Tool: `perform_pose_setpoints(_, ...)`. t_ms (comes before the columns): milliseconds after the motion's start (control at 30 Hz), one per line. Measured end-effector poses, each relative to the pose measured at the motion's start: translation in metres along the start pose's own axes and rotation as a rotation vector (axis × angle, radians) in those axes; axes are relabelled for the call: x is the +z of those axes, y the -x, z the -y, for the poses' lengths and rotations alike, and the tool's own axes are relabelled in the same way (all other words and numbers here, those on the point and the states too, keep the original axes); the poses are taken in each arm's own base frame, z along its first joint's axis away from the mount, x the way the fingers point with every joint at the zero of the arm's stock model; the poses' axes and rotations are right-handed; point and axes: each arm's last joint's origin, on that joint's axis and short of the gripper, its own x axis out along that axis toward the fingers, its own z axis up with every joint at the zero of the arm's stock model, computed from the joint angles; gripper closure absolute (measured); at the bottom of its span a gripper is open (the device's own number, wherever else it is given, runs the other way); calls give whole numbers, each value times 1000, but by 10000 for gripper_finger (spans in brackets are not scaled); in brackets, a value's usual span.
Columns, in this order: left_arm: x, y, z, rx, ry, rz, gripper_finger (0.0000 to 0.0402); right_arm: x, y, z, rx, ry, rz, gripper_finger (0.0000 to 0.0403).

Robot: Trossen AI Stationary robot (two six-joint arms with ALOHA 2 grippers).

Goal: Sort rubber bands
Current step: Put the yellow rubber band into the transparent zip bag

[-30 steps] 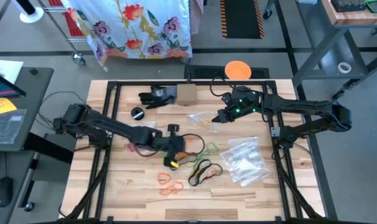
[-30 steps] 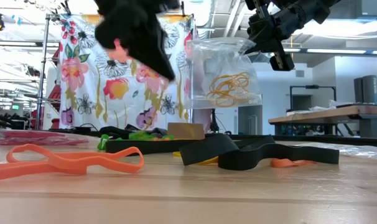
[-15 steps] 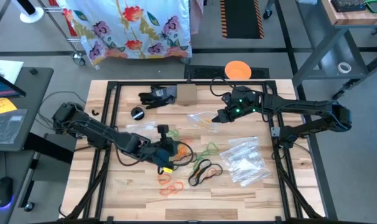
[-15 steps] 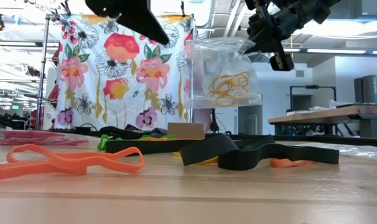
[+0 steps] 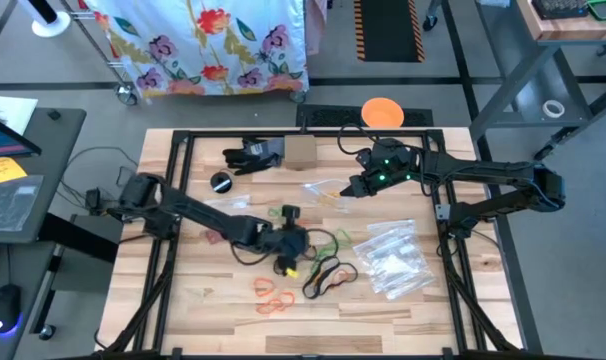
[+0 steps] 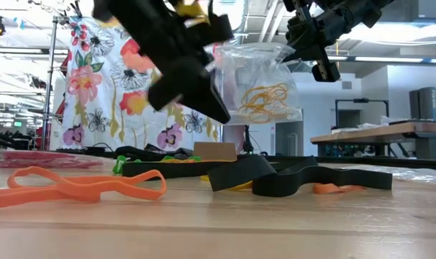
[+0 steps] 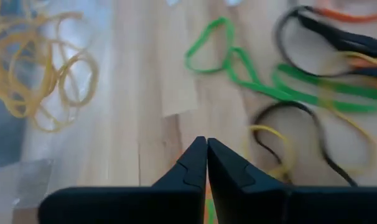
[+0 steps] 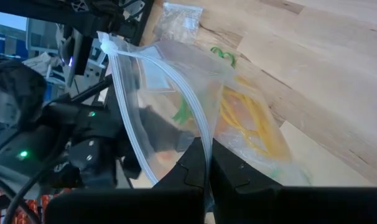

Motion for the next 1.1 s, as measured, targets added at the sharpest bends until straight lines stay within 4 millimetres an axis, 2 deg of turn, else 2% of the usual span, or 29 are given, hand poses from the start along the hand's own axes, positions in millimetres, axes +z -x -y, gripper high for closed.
perform_pose_setpoints(100,-2,-12,-4,10,112,5,369,0,0,0,-1,0,-1,403)
perform_pose_setpoints(200,0,-15,-10,43,169,-17,361,0,0,0,-3,0,-2,403)
perform_pose_setpoints(300,2,-7,-12,31,148,-85,363,0,0,0,-4,-1,-3,403)
perform_pose_setpoints(433,3,17,-10,-22,102,-119,373,0,0,0,-4,5,-3,403)
perform_pose_setpoints(533,-2,33,-12,-109,124,-46,385,-1,0,1,-7,6,-7,403)
perform_pose_setpoints(633,-9,44,-17,-275,142,106,398,-1,0,1,-7,6,-7,403)
perform_pose_setpoints(733,-13,51,-23,-335,109,245,397,-1,0,0,-5,5,-5,403)
perform_pose_setpoints(900,-16,44,-23,-313,218,235,382,0,0,-1,8,5,5,403)
perform_pose_setpoints(1100,-27,13,-15,-325,201,142,337,0,0,-1,3,2,1,403)
